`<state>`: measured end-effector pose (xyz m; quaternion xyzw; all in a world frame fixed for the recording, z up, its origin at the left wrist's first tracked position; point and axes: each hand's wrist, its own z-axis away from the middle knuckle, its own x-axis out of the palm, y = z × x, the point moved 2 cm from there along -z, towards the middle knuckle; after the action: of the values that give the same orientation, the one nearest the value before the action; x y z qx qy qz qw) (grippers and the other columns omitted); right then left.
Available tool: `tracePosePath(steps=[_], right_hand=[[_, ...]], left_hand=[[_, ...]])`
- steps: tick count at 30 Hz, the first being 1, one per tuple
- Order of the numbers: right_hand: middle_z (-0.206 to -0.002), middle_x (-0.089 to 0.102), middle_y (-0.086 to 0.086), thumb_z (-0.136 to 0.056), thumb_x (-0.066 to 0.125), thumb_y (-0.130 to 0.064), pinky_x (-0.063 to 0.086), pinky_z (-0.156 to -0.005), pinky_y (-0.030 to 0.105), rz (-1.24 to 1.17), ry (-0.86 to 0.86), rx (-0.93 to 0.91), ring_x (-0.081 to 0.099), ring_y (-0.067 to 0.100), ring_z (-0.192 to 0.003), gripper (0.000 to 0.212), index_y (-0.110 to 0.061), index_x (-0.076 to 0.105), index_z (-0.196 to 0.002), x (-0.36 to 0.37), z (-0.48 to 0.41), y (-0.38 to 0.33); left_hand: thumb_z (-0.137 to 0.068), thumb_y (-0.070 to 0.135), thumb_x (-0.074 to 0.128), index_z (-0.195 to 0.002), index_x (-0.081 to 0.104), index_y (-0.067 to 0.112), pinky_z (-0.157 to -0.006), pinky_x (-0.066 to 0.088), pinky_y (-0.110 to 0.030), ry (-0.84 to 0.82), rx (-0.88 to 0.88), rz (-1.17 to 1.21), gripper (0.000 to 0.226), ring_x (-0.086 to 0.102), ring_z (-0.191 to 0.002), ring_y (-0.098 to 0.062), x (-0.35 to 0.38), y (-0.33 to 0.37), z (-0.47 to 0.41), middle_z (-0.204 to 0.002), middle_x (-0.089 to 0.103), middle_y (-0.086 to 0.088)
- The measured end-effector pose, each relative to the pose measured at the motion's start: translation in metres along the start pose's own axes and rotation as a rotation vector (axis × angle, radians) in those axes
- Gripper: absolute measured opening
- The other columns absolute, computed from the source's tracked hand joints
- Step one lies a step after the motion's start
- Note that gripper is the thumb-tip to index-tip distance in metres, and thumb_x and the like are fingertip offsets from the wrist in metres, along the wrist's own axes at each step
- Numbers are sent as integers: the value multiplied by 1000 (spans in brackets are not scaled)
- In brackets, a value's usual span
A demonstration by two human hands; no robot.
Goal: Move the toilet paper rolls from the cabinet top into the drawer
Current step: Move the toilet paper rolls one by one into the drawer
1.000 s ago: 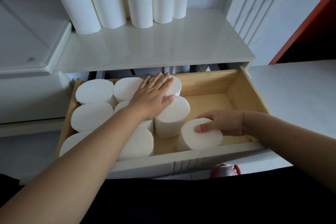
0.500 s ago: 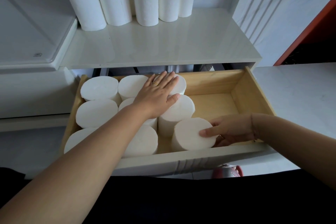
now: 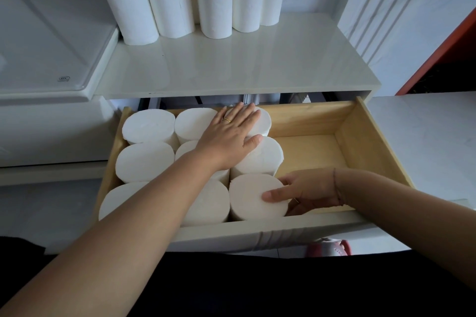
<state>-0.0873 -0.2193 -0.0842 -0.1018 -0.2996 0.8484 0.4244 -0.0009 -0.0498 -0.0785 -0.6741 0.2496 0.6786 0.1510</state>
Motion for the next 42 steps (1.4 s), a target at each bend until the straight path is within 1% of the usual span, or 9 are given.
tracePosePath(steps=[4,7,9,12,16,19,25,31,42], right_hand=[[-115,65,9,-83,66,-37,54,-85,25,64,-4,28,62,18,-93,51,-12,56,-126,-1,2,-2],[-114,66,4,-89,59,-45,54,-93,32,410,120,22,65,21,-101,49,-10,58,-124,-9,11,-22],[-104,70,2,-87,56,-55,56,-87,31,689,316,-18,68,19,-94,52,-11,65,-111,-24,22,-47],[-74,72,3,-81,59,-60,54,-62,21,790,623,-147,65,12,-61,52,-9,68,-80,-51,38,-87],[-70,68,2,-82,68,-46,50,-66,28,560,908,-565,60,17,-62,36,-11,62,-77,-73,27,-135],[-94,62,-1,-80,73,-40,46,-64,15,404,953,-741,59,14,-80,37,-15,58,-103,-79,-8,-171],[-134,47,5,-77,75,-44,37,-94,21,257,1034,-832,48,15,-121,79,-12,37,-138,-93,-73,-239],[-146,34,7,-77,76,-41,33,-110,31,136,1133,-842,39,21,-133,94,-10,22,-147,-104,-112,-291],[-124,51,3,-59,76,-39,48,-92,39,-85,1269,-895,53,24,-111,83,-16,36,-127,-106,-138,-331]], left_hand=[[-97,50,17,-150,2,25,-114,-13,-32,30,5,3,60,-12,-144,-9,1,-1,0,-158,-6,7],[-97,50,22,-150,4,24,-113,-15,-33,126,-16,-2,63,-11,-144,-11,-2,-1,-1,-159,-3,5],[-97,49,26,-150,6,22,-112,-16,-33,206,-45,-23,63,-9,-145,-14,-7,-3,-2,-159,0,2],[-97,47,30,-150,12,18,-113,-12,-36,278,-97,-63,63,-4,-146,-19,-10,-8,-5,-159,5,-1],[-97,46,28,-150,7,18,-113,-12,-38,308,-223,-48,64,-5,-146,-19,-14,-24,-12,-159,1,-1],[-95,51,16,-150,4,20,-113,-14,-39,323,-336,-1,65,-9,-145,-17,-18,-43,-15,-159,-2,0],[-96,51,16,-150,12,19,-115,-12,-41,375,-490,22,63,-8,-145,-19,-27,-72,-12,-159,3,-2],[-95,50,17,-147,26,16,-116,-7,-44,412,-488,-14,63,4,-146,-24,-28,-70,-12,-157,17,-5],[-92,47,25,-142,38,13,-115,4,-49,434,-508,12,62,26,-141,-28,-28,-68,-13,-150,35,-8]])
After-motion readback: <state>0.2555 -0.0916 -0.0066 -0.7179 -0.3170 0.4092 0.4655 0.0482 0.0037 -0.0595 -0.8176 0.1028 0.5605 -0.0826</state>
